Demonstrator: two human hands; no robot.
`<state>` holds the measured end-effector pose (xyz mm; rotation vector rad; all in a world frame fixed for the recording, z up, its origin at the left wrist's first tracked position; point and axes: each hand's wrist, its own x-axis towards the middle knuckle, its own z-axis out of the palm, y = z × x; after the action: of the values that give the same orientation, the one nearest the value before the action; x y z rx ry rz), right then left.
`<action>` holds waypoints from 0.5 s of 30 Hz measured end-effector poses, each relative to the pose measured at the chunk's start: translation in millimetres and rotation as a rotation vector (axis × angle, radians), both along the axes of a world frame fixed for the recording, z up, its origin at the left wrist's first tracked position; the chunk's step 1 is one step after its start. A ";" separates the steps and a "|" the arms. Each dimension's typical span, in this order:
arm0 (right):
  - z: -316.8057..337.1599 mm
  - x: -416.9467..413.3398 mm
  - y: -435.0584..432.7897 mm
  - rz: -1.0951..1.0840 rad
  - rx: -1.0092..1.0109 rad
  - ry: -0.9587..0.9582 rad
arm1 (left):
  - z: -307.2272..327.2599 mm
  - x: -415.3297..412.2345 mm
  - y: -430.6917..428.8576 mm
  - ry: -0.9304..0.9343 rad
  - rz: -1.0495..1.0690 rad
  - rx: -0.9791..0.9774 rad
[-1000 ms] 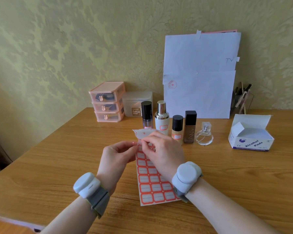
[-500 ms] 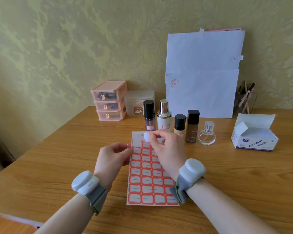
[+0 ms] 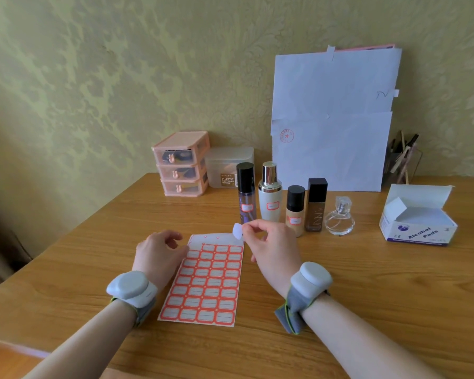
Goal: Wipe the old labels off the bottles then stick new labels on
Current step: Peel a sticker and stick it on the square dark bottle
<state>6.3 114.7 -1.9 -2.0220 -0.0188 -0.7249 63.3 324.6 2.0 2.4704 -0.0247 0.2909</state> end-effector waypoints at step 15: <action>-0.8 -7.1 -13.5 -0.148 -0.336 -0.201 | 32.8 -32.1 -79.6 0.155 -0.299 -0.628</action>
<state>-0.8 101.2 -2.7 -2.2762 -0.1153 -1.0759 31.3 245.0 34.8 1.8249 -0.2032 -0.0265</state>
